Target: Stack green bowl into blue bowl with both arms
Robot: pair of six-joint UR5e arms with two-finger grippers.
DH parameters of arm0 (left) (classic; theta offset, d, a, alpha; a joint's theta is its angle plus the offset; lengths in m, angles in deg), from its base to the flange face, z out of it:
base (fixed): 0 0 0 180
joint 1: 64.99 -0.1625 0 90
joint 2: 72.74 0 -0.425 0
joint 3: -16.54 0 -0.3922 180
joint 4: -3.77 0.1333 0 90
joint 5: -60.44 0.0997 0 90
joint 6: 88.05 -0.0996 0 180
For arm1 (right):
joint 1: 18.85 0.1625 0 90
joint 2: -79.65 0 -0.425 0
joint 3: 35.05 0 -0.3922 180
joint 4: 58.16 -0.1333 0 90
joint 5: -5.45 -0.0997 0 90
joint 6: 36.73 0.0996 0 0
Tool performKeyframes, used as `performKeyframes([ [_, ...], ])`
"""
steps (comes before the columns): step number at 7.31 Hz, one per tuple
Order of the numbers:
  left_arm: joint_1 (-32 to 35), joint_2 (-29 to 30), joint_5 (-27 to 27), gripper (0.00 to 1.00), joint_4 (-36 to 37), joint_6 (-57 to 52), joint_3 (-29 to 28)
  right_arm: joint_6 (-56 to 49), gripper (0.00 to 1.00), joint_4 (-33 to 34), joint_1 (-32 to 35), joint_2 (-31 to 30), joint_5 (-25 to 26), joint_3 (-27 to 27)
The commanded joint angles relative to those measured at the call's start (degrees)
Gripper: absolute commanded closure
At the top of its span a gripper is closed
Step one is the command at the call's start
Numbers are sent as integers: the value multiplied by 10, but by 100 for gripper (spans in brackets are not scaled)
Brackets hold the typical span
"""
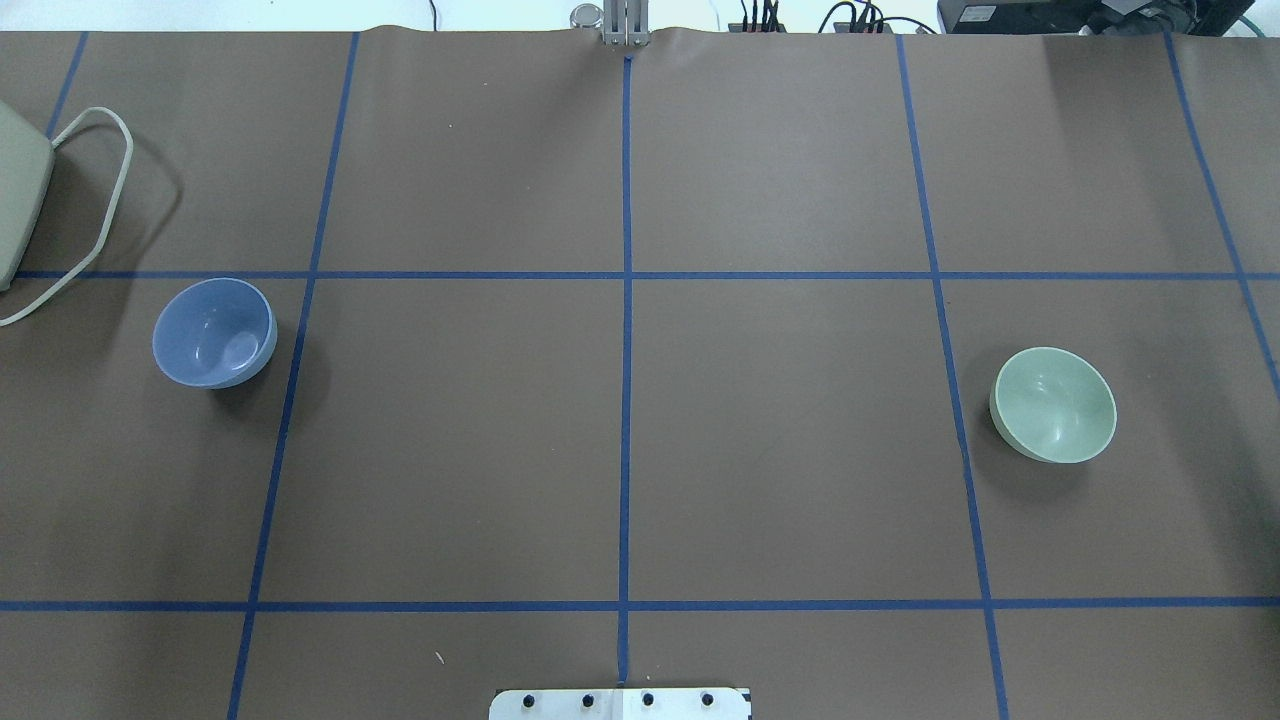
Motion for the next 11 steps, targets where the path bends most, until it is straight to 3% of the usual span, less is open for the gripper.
performKeyframes([
  [1,0,0,0,1,0,0,0,-9,0,-4,0,-4,3,0],
  [6,-3,17,1,1,1,10,14,-5,0,-4,-1,-2,-2,-5],
  [11,-39,44,-15,1,0,121,38,3,0,-4,-25,-3,-10,-3],
])
